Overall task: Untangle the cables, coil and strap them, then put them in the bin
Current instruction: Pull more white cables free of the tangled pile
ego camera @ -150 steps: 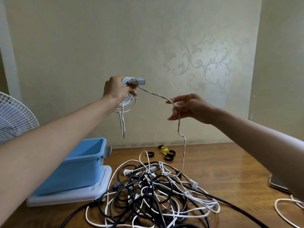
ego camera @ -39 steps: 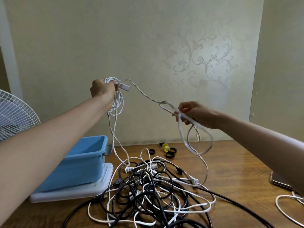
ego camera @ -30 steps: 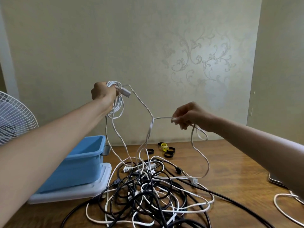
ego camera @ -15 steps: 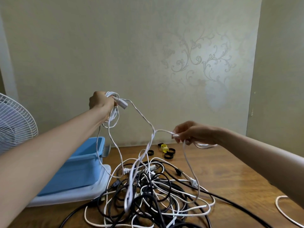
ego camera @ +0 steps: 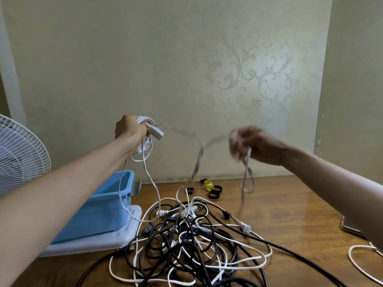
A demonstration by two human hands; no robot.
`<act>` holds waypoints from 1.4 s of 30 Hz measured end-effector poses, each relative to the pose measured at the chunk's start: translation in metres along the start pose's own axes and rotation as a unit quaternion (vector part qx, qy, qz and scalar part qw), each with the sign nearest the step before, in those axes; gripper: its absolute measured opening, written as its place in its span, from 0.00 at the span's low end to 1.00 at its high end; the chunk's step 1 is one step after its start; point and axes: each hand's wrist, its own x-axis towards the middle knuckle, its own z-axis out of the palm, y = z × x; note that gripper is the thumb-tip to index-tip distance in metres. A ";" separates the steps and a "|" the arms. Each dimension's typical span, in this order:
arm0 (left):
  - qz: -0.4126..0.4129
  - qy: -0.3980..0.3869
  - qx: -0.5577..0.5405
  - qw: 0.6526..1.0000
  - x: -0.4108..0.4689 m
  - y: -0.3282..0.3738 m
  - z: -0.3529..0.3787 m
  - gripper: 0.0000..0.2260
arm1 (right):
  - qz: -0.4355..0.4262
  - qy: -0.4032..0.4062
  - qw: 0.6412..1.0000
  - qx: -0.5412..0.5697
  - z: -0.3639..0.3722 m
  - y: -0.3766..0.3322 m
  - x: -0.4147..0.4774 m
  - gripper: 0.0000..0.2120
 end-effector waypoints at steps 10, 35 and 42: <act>0.000 -0.011 0.002 1.000 -0.001 -0.007 0.006 0.09 | 0.195 -0.052 0.954 -0.221 0.008 0.046 -0.002 0.03; -0.180 0.095 0.056 0.977 0.031 -0.099 -0.039 0.21 | 0.245 0.320 0.915 -0.009 -0.082 0.064 -0.032 0.15; -0.117 0.083 0.053 0.988 0.022 -0.080 -0.029 0.14 | 0.368 0.042 0.741 -0.560 -0.055 0.080 -0.029 0.20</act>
